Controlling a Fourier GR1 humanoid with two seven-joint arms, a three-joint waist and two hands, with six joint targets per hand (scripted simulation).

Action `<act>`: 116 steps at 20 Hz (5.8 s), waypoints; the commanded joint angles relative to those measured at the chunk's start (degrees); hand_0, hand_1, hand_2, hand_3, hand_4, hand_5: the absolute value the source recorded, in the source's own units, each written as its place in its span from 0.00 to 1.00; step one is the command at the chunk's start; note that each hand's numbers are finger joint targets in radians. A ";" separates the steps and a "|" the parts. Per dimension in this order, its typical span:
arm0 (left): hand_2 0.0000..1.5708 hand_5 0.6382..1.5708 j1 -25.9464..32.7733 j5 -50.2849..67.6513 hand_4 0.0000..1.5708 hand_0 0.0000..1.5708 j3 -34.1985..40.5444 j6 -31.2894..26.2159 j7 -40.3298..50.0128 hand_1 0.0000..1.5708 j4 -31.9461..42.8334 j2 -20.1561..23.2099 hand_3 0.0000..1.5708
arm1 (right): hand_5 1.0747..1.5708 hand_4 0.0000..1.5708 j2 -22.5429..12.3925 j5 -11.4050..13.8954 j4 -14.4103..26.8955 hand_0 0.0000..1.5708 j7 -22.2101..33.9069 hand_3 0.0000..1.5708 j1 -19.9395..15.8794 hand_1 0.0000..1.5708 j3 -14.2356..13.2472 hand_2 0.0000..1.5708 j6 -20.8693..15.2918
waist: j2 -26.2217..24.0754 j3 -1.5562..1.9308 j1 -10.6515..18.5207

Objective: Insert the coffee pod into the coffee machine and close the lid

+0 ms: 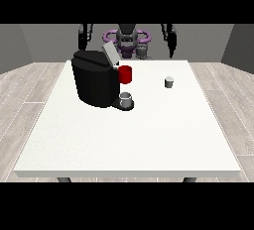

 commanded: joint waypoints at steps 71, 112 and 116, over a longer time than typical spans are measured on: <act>0.62 1.00 -29.75 -29.25 0.25 0.53 5.23 6.99 -17.44 0.53 55.58 18.12 0.47 | 1.00 0.32 5.25 -0.91 11.29 0.00 -4.48 0.00 -11.71 0.00 -2.41 0.00 -10.48 | 8.23 -0.03 -8.17; 0.77 1.00 -57.55 -33.41 0.32 0.65 6.58 -8.35 -8.85 0.65 51.49 21.97 0.78 | 1.00 0.31 4.25 -2.03 14.66 0.00 -1.94 0.00 -16.26 0.00 -1.83 0.00 -8.03 | 5.76 -0.02 -14.74; 0.79 1.00 -58.84 -32.54 0.31 0.77 8.73 -7.08 -8.21 0.77 52.25 22.54 0.76 | 1.00 0.32 4.31 -2.06 12.71 0.00 -4.02 0.00 -14.02 0.00 -1.04 0.00 -7.50 | 7.01 -0.02 -16.76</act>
